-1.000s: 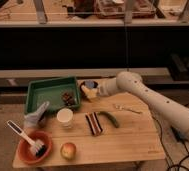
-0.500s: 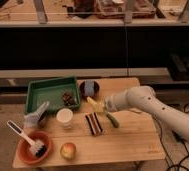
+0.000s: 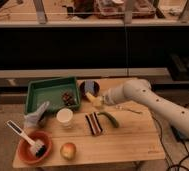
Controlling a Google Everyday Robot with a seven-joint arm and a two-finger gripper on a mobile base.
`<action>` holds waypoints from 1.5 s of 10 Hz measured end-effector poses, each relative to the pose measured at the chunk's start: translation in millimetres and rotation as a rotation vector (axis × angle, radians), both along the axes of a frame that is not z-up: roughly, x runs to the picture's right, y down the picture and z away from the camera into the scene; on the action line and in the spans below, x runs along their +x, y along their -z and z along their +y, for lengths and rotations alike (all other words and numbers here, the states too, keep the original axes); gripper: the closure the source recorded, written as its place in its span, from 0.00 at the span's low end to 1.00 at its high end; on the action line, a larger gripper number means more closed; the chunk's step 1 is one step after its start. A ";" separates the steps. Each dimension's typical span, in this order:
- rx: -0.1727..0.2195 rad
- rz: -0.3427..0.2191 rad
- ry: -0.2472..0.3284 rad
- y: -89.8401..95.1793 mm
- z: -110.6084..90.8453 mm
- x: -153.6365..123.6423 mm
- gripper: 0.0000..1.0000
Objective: Place banana in purple bowl
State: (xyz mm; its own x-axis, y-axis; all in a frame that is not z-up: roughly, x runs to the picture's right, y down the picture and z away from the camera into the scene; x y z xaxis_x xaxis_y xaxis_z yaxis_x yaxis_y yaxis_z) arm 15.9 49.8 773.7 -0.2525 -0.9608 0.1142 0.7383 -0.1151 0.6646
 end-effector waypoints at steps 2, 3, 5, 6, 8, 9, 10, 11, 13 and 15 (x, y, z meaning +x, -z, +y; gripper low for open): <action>-0.011 0.017 0.008 -16.5 -16.2 -11.0 1.00; -0.020 0.031 0.008 -27.6 -23.6 -14.6 1.00; -0.040 0.054 0.002 -39.5 -26.6 -15.4 0.90; -0.056 0.068 -0.019 -48.9 -29.2 -11.2 0.79; -0.083 0.102 -0.078 -68.3 -45.2 5.4 0.57; -0.098 0.114 -0.114 -78.9 -55.6 9.9 0.47; -0.109 0.122 -0.151 -87.6 -69.4 12.5 0.36; -0.114 0.133 -0.181 -92.2 -83.4 13.8 0.27; -0.118 0.146 -0.227 -96.6 -99.9 14.7 0.20; -0.123 0.143 -0.245 -97.8 -96.5 12.6 0.20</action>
